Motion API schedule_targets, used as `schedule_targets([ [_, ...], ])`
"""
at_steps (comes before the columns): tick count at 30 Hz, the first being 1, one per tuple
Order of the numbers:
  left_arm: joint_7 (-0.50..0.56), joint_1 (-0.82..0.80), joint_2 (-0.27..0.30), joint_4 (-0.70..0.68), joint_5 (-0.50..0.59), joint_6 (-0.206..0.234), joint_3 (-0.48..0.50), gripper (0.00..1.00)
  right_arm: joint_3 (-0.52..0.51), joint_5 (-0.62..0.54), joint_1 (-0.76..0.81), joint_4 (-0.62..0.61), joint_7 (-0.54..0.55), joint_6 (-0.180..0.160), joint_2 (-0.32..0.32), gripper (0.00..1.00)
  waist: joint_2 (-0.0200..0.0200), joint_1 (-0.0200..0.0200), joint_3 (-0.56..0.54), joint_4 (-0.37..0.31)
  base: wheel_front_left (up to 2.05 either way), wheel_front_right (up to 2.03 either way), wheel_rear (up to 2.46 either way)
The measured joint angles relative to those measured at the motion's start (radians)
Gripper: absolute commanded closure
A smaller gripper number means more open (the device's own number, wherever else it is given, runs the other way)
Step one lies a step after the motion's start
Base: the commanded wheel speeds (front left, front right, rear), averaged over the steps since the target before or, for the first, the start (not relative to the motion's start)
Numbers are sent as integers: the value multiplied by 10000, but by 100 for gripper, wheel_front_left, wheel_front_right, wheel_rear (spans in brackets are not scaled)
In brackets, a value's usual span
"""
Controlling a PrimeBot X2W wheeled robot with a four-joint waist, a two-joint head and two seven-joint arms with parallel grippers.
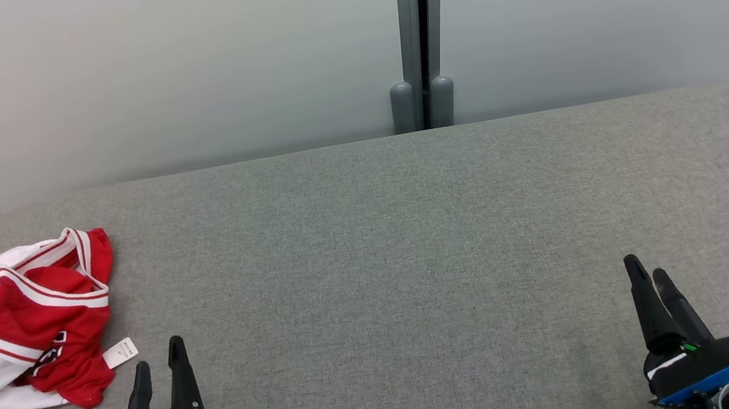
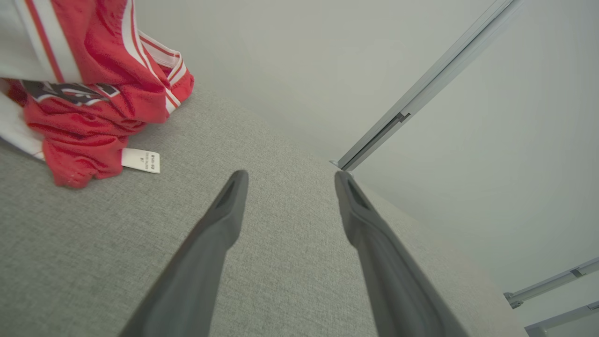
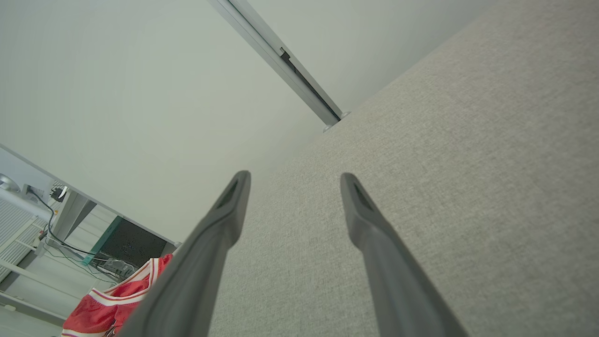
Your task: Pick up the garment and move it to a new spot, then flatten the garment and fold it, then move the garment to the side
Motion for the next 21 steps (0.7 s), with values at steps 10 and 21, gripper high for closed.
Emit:
schedule_targets([
  [10,-295,58,178,-12,1127,163,-314,0,79,-1346,15,-188,-151,2,-8,0,0,0,-8,18,0,0,0],
  [21,-585,81,351,-10,2201,343,-591,0,155,-2422,47,-301,-334,2,-13,0,0,0,-9,33,0,0,0],
])
